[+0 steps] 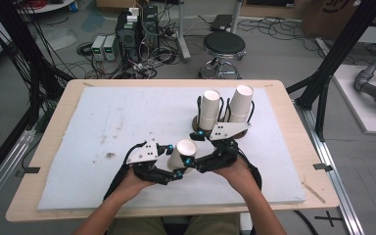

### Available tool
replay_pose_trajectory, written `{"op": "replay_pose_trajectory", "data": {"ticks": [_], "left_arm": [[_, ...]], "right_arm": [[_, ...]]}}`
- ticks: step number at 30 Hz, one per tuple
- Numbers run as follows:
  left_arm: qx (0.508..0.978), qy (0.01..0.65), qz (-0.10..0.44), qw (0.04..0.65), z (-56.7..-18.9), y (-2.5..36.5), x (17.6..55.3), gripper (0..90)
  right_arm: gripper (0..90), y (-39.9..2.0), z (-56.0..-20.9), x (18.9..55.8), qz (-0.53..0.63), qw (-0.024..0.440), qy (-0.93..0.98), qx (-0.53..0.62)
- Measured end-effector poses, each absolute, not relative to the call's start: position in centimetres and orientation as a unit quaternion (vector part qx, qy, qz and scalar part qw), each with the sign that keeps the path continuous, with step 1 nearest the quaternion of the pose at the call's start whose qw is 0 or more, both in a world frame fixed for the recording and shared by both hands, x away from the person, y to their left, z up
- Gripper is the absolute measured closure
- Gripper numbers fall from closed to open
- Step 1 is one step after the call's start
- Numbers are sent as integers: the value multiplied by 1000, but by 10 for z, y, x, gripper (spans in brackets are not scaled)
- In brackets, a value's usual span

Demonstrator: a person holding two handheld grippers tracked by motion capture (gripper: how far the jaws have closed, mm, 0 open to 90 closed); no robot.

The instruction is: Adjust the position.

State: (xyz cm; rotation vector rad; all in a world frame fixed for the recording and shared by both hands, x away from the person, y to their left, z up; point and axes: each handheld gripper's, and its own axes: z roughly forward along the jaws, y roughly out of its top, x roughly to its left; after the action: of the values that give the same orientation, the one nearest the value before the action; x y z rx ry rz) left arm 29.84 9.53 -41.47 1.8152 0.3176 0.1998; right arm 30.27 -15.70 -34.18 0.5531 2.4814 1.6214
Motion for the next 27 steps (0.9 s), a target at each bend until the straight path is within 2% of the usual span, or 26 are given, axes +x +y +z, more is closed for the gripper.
{"op": "replay_pose_trajectory", "data": {"ticks": [13, 21, 27], "left_arm": [[831, 122, 85, 536, -387, 108, 304, 305], [879, 89, 91, 459, -367, 108, 306, 305], [906, 61, 90, 409, -358, 102, 306, 305]], "right_arm": [[191, -168, -338, 303, 546, 65, 816, 179], [191, -174, -337, 303, 521, 89, 833, 165], [191, -168, -341, 303, 497, 69, 857, 122]]}}
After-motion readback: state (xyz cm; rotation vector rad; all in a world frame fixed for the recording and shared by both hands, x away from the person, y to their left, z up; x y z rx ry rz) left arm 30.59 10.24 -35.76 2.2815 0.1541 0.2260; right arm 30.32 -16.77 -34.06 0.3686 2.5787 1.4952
